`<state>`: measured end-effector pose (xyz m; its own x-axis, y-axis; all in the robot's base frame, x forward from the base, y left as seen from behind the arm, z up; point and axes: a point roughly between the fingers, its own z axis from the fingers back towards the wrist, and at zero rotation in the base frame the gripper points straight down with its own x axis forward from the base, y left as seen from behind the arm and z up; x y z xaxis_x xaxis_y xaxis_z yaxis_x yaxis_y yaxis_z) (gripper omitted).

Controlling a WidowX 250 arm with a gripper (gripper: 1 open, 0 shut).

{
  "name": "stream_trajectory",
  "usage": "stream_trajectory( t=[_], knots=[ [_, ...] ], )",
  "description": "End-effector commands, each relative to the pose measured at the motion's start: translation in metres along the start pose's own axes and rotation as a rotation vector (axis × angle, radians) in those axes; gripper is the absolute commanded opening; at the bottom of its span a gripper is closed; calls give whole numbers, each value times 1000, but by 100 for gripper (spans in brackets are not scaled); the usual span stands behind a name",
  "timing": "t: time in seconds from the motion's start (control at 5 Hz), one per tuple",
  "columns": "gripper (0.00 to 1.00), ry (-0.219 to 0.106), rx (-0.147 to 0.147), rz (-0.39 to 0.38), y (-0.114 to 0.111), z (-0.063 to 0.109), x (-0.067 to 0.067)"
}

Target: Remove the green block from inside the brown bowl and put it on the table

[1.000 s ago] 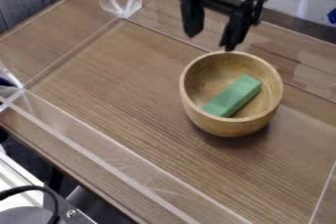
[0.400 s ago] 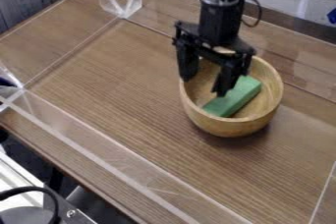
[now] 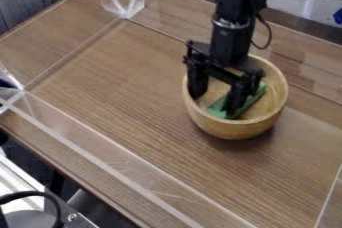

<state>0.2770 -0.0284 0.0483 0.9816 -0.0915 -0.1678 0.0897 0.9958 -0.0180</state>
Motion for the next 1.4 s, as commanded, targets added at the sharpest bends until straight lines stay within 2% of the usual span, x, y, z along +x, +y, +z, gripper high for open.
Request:
stream_trajectory(
  t=[0.0, 0.2, 0.4, 0.6, 0.8, 1.0, 1.2],
  knots=[
    [100, -50, 2, -13, -4, 7, 14],
    [100, -46, 2, -18, -6, 2, 19],
    [0, -49, -1, -18, -6, 0, 21],
    [100, -57, -8, -23, -7, 6, 21],
    [0, -66, -14, -27, -7, 8, 22],
    [100, -76, -20, -33, -8, 14, 20],
    [100, -86, -26, -36, -8, 18, 20]
  ],
)
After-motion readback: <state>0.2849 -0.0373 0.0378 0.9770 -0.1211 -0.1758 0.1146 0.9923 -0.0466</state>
